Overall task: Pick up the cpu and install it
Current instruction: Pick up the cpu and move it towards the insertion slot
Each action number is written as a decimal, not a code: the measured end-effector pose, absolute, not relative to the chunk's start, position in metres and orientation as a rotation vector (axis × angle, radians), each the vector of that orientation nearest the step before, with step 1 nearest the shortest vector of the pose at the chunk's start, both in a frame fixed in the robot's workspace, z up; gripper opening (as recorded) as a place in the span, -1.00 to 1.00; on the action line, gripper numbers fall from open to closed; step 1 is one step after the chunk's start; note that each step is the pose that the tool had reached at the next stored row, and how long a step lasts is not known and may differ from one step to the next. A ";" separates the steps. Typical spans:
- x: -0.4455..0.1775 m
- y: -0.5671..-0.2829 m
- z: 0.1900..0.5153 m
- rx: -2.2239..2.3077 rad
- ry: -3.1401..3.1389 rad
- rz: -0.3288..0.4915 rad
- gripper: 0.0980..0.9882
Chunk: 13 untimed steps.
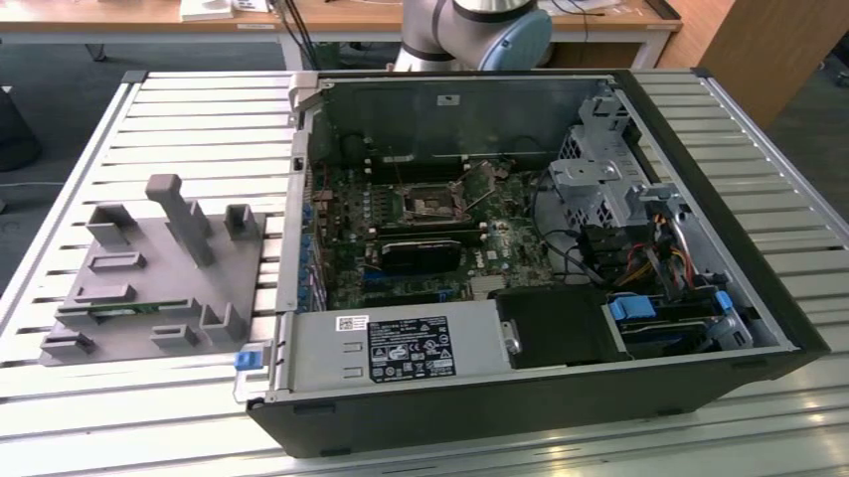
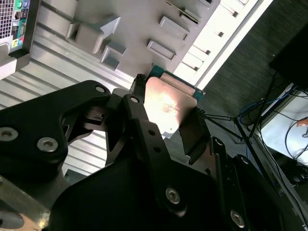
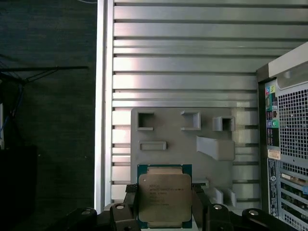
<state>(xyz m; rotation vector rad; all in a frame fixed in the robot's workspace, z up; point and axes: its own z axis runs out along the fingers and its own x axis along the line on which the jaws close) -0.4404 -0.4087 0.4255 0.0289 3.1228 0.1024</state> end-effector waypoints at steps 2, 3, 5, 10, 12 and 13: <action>-0.438 -0.409 0.425 0.029 3.123 0.102 -0.02; -0.436 -0.409 0.425 0.029 3.123 0.102 -0.02; -0.433 -0.409 0.425 0.029 3.123 0.102 -0.02; -0.425 -0.409 0.425 0.029 3.123 0.102 -0.02; -0.422 -0.408 0.425 0.029 3.123 0.102 -0.02; -0.420 -0.408 0.426 0.029 3.123 0.102 -0.02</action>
